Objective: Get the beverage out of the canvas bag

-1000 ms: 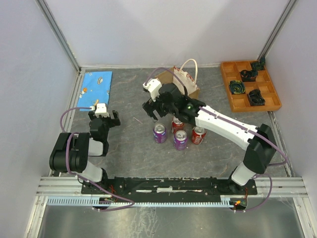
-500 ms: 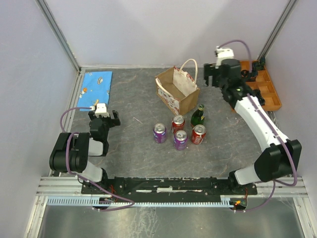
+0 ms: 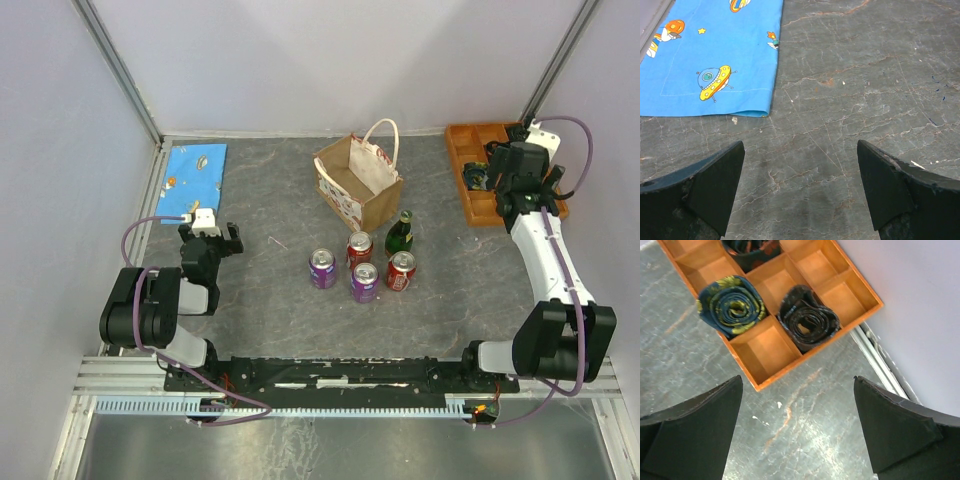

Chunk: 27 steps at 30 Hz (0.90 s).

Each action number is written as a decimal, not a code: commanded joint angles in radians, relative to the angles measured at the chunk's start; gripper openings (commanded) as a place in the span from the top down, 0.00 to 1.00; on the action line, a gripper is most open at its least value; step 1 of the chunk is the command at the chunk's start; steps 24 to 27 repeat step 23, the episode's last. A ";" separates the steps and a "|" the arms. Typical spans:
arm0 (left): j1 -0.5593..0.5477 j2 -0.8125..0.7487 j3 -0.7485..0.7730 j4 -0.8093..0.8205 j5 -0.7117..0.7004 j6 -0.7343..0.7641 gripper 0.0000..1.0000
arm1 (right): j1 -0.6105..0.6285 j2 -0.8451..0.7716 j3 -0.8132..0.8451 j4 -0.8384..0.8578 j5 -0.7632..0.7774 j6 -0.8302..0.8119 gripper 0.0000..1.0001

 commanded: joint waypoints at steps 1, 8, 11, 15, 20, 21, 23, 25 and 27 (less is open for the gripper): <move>0.003 -0.003 0.020 0.032 0.004 -0.009 0.01 | 0.006 -0.071 -0.035 0.015 0.144 0.037 0.01; 0.003 -0.002 0.020 0.032 0.003 -0.010 0.01 | 0.006 -0.073 -0.015 -0.055 0.273 0.099 0.01; 0.003 -0.003 0.020 0.031 0.004 -0.010 0.01 | 0.006 -0.085 -0.025 -0.049 0.290 0.109 0.01; 0.003 -0.003 0.020 0.032 0.004 -0.010 0.01 | 0.007 -0.090 -0.036 -0.030 0.304 0.111 0.01; 0.004 -0.003 0.020 0.032 0.004 -0.010 0.01 | 0.006 -0.070 -0.024 -0.047 0.352 0.119 0.01; 0.002 -0.003 0.020 0.032 0.004 -0.010 0.01 | 0.006 -0.068 -0.023 -0.045 0.352 0.115 0.01; 0.003 -0.002 0.020 0.031 0.004 -0.010 0.01 | 0.006 -0.070 -0.026 -0.041 0.343 0.113 0.01; 0.003 -0.002 0.020 0.031 0.004 -0.010 0.01 | 0.006 -0.070 -0.026 -0.041 0.343 0.113 0.01; 0.003 -0.002 0.020 0.031 0.004 -0.010 0.01 | 0.006 -0.070 -0.026 -0.041 0.343 0.113 0.01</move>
